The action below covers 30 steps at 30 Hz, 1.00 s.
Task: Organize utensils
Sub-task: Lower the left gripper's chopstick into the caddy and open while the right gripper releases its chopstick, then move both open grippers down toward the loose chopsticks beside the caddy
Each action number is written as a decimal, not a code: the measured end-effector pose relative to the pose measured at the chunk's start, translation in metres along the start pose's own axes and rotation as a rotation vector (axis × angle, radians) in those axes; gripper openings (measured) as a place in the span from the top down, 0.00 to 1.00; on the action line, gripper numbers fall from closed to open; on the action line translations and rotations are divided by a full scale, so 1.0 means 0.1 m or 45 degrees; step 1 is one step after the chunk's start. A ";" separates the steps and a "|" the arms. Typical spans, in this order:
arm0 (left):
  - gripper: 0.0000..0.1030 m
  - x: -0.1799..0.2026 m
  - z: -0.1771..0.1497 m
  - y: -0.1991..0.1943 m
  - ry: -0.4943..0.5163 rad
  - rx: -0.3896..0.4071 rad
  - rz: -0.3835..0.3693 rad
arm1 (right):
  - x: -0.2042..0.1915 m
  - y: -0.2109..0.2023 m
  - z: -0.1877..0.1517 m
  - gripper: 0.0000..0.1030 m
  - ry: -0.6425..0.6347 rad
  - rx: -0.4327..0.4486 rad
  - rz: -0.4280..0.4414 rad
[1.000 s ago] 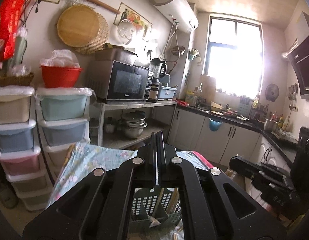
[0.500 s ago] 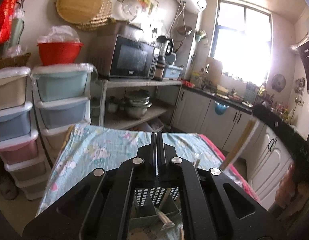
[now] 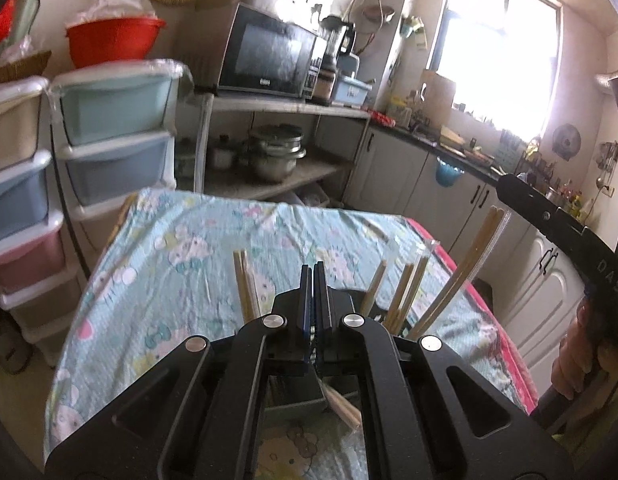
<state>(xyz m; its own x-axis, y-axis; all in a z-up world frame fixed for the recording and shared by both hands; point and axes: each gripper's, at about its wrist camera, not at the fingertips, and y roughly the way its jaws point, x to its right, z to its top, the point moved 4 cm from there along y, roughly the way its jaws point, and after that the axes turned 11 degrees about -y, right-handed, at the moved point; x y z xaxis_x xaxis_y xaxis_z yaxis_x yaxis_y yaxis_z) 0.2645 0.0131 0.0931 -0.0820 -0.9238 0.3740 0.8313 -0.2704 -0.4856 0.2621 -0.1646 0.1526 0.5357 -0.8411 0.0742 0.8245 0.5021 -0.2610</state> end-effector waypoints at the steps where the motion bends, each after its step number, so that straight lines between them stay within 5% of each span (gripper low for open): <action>1: 1.00 -0.01 -0.02 0.01 -0.003 -0.007 0.001 | 0.00 0.01 -0.03 0.95 0.005 -0.010 0.006; 8: 0.98 -0.08 -0.14 0.10 -0.025 -0.061 0.010 | 0.00 0.08 -0.20 0.94 0.034 -0.078 0.021; 11: 0.81 -0.13 -0.18 0.11 -0.041 -0.079 0.015 | 0.02 0.11 -0.28 0.85 0.055 -0.109 0.026; 18: 0.60 -0.21 -0.24 0.09 -0.067 -0.096 0.022 | 0.04 0.10 -0.41 0.70 0.088 -0.156 0.031; 30: 0.21 -0.30 -0.34 -0.01 -0.115 -0.109 0.023 | 0.08 -0.02 -0.60 0.61 0.122 -0.205 0.026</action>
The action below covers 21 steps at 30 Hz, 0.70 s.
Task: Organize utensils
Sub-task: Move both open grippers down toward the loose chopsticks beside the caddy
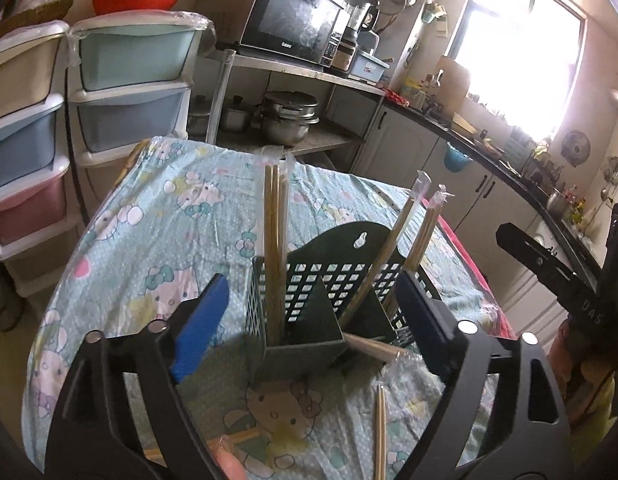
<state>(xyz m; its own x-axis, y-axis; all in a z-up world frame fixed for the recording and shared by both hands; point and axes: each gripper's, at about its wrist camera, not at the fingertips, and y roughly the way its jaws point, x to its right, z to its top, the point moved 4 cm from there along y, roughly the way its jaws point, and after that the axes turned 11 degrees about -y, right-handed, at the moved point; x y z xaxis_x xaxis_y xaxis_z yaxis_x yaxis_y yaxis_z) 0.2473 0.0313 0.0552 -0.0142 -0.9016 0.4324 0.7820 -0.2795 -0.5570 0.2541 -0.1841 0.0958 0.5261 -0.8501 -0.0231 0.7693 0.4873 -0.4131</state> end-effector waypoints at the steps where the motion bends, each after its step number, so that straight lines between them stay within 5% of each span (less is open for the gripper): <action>1: 0.20 0.00 -0.01 -0.01 -0.001 0.001 0.002 | 0.00 -0.01 -0.02 0.60 0.002 -0.006 0.001; 12: 0.11 0.00 -0.16 -0.13 0.002 0.012 0.002 | 0.00 -0.09 -0.30 0.42 0.026 -0.069 0.006; 21: 0.11 -0.03 -0.32 -0.22 -0.003 0.004 0.011 | 0.00 -0.18 -0.56 0.37 0.052 -0.121 0.005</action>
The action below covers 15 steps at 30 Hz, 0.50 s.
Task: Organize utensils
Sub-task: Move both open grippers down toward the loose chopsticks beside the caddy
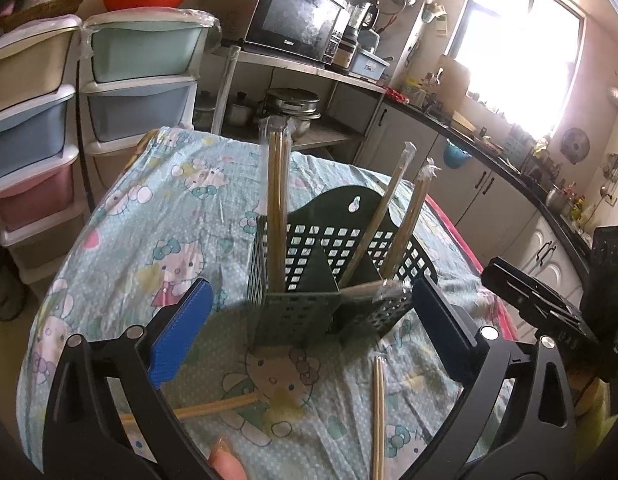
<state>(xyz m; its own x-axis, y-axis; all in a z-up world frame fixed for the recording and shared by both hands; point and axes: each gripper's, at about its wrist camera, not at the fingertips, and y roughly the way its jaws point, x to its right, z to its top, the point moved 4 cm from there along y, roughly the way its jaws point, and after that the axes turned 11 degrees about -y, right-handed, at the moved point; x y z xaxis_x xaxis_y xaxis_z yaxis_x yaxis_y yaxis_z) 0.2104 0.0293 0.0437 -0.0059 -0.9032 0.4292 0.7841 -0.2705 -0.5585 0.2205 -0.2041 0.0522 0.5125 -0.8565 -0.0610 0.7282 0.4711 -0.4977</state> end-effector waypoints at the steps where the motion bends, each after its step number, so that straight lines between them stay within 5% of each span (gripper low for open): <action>1: 0.11 0.00 -0.02 0.00 0.002 -0.003 0.002 | 0.00 -0.01 -0.02 0.37 0.003 -0.005 -0.001; 15: 0.11 0.08 -0.31 0.05 0.027 -0.065 -0.018 | 0.04 -0.19 -0.40 0.37 0.037 -0.075 -0.015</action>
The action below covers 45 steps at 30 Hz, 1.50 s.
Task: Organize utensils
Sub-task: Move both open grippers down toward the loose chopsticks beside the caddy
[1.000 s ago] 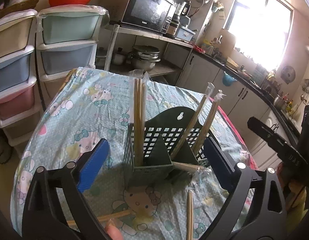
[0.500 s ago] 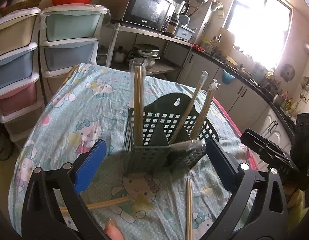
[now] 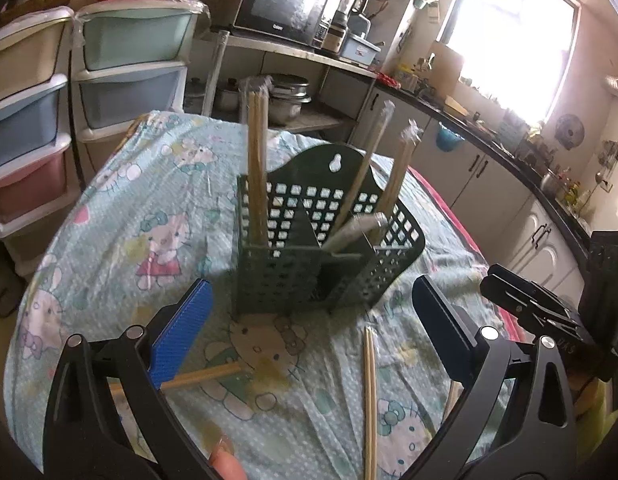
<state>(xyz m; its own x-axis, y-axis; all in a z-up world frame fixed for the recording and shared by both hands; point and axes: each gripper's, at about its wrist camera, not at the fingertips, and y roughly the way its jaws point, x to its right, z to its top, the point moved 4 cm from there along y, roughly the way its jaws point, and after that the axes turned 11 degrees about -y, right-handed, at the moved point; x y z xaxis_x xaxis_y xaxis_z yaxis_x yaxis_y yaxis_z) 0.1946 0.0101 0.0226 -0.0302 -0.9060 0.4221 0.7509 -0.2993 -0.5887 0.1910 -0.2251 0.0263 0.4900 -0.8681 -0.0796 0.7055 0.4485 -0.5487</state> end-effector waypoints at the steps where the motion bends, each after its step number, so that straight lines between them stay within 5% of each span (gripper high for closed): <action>1: 0.11 0.01 -0.02 0.01 0.002 -0.007 -0.002 | 0.01 0.00 -0.03 0.37 0.003 -0.006 -0.002; 36: 0.11 0.40 -0.76 0.65 0.124 -0.268 -0.035 | 0.24 0.07 -0.94 0.37 0.146 -0.227 -0.014; 45: 0.33 0.55 -0.93 0.91 0.199 -0.351 -0.039 | 0.34 0.07 -1.09 0.37 0.189 -0.260 -0.028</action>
<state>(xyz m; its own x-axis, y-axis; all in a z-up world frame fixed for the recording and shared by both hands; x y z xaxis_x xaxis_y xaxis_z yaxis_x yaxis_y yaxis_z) 0.2002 -0.0949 -0.0721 -0.1670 -0.9241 0.3437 0.5420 -0.3772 -0.7509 0.1568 -0.2745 -0.0704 0.3846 -0.9056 -0.1791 0.5897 0.3902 -0.7071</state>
